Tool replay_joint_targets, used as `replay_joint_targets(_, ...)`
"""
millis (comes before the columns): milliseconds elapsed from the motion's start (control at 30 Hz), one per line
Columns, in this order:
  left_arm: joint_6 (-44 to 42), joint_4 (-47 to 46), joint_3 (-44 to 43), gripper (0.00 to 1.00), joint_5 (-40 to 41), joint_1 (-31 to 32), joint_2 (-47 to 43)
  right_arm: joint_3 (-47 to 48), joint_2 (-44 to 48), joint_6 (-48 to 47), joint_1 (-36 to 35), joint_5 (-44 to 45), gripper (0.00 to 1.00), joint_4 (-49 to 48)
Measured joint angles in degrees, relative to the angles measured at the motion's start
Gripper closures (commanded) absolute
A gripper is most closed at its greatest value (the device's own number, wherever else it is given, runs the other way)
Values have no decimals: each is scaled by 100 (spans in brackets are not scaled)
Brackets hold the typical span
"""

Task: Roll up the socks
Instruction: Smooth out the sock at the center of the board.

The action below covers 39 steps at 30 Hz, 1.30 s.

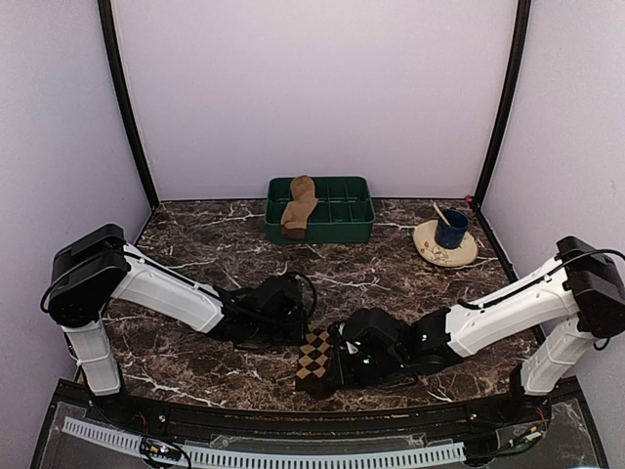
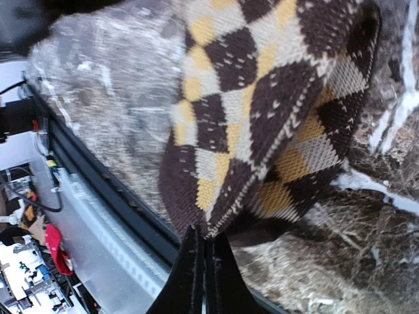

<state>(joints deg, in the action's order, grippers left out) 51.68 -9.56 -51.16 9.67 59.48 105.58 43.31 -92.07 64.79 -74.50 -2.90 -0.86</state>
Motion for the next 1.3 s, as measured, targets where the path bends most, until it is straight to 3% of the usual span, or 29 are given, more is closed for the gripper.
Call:
replay_joint_targets(500, 0, 17, 22, 100, 98, 0, -22, -295, 651, 13, 33, 33, 100, -33)
replay_joint_targets(1067, -9, -4, 149, 99, 179, 0, -118, -769, 529, 59, 149, -138, 100, -417)
replay_joint_targets(1200, -11, 48, 236, 92, 203, 0, -221, -769, 354, 31, 181, -203, 100, -496)
replay_joint_targets(1300, -31, 184, 291, 77, 243, 4, -343, -769, 280, 15, 210, -240, 100, -538)
